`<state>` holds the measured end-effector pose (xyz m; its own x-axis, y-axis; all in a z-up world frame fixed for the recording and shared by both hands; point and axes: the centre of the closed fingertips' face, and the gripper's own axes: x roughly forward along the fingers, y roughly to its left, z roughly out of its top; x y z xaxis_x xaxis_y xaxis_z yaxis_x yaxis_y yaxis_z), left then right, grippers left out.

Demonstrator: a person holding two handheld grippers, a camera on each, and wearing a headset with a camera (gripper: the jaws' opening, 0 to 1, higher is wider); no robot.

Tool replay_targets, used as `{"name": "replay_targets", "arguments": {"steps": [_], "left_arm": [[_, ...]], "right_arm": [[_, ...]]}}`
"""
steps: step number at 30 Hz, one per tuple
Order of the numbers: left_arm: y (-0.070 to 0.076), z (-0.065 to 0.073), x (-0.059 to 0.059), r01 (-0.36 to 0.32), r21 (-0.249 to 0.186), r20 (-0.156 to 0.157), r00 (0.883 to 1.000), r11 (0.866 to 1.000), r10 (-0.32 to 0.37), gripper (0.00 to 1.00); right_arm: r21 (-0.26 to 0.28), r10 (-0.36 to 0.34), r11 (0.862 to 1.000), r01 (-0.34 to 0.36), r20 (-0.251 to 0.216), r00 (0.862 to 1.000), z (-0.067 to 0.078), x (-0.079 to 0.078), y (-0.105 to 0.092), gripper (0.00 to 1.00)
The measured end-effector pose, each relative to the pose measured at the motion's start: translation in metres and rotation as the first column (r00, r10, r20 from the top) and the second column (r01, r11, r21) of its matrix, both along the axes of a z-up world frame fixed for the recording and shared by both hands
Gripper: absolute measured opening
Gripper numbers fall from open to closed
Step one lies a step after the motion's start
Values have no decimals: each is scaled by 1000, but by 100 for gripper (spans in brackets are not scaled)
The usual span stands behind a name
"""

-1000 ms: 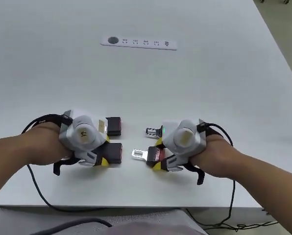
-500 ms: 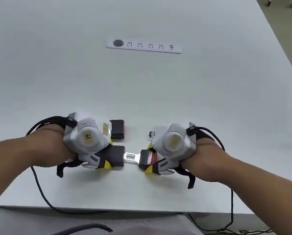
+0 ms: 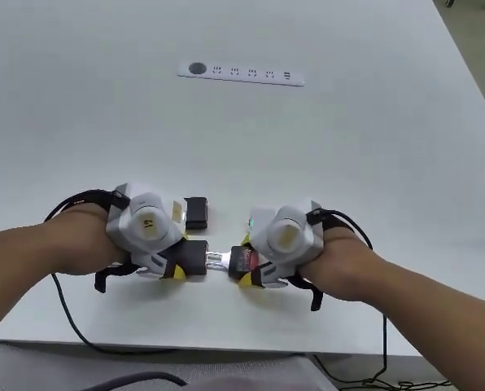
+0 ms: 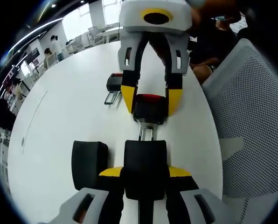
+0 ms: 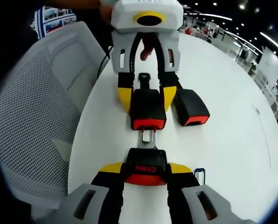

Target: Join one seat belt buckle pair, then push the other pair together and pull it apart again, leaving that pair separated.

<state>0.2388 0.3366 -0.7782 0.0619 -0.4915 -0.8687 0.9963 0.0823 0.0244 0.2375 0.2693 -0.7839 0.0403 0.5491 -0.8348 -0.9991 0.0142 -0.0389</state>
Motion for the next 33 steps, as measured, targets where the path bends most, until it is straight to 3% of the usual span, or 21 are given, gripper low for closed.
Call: {"name": "replay_targets", "arguments": {"steps": [5, 8, 33], "left_arm": [[-1, 1, -1, 7, -5, 0, 1000, 1000, -7, 35], [-1, 1, 0, 23, -5, 1, 1000, 1000, -23, 35], [2, -6, 3, 49, -3, -16, 999, 999, -49, 34]], "right_arm": [[17, 7, 1000, -7, 0, 1000, 0, 0, 6, 32], [24, -10, 1000, 11, -32, 999, 0, 0, 7, 32], [36, 20, 999, -19, -26, 999, 3, 0, 17, 29]]}}
